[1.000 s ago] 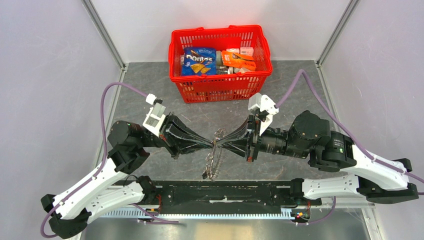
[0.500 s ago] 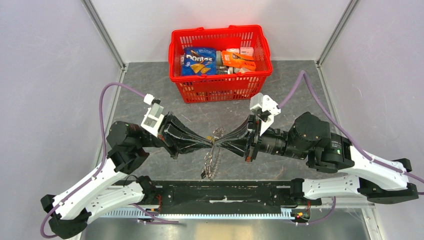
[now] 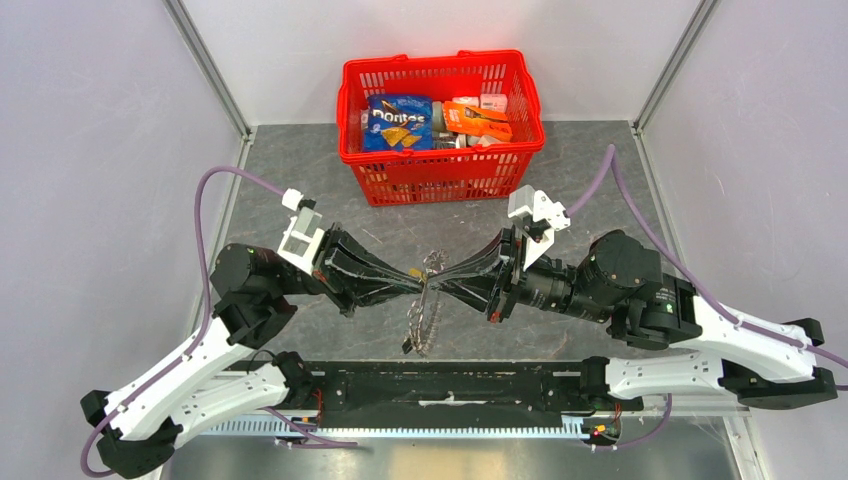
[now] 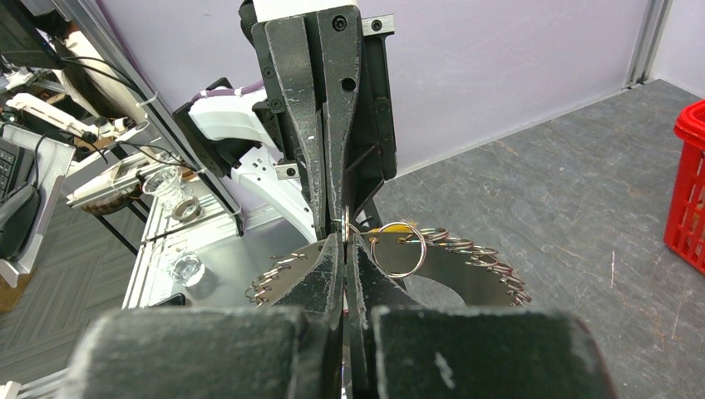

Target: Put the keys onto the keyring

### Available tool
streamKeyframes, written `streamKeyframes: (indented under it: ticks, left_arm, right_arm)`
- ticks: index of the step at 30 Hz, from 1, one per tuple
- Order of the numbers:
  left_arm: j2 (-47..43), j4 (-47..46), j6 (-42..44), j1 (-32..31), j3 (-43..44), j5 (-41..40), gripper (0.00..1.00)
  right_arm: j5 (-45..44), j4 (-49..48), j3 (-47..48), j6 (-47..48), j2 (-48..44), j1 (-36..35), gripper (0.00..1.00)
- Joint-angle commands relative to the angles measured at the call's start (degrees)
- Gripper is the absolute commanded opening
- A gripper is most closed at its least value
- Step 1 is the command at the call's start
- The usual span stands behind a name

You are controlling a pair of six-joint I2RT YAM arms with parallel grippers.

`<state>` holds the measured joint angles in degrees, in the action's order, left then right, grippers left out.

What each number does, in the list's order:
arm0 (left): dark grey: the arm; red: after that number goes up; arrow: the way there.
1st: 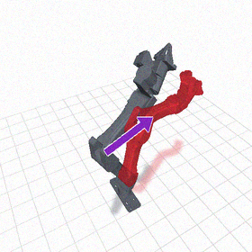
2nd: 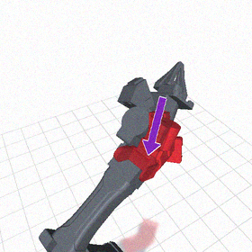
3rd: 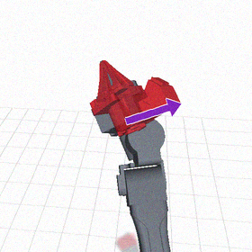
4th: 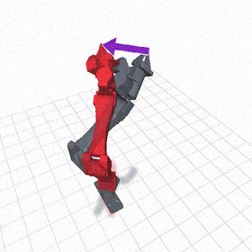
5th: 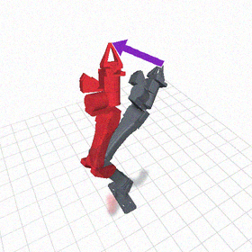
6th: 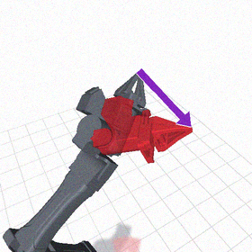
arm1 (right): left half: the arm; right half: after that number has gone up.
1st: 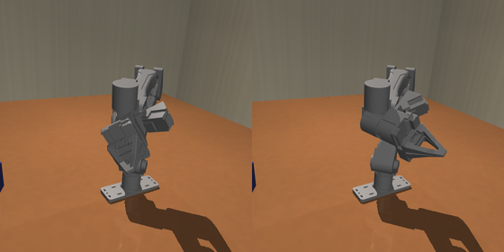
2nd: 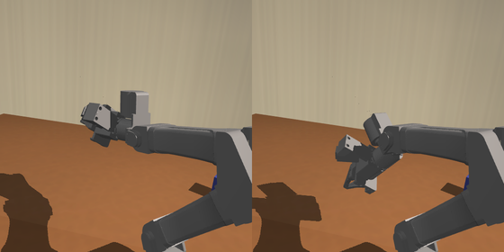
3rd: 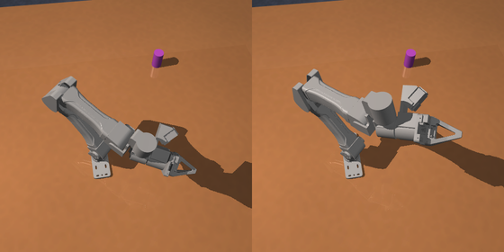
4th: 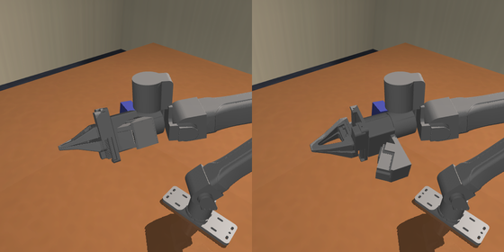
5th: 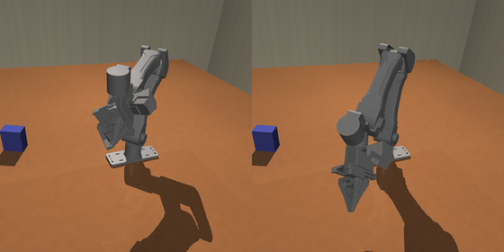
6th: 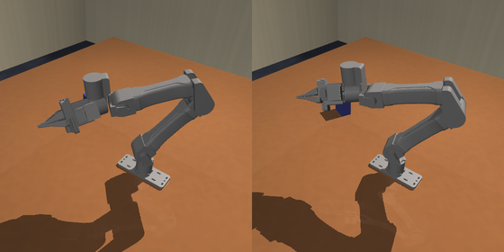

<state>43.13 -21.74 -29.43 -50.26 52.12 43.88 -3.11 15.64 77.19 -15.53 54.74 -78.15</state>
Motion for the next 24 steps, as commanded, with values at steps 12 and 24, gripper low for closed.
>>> streamKeyframes:
  ticks: [12, 24]
  left_arm:
    - [0.4, 1.1, 2.4, -0.5, -0.3, 2.1, 0.02]
    - [0.2, 1.1, 2.5, -0.5, -0.2, 2.3, 0.02]
  right_arm:
    - [-0.9, -22.0, -2.9, -1.1, -1.9, 0.1, 0.00]
    - [-1.5, -22.1, -1.5, -1.7, -0.5, 0.1, 0.00]
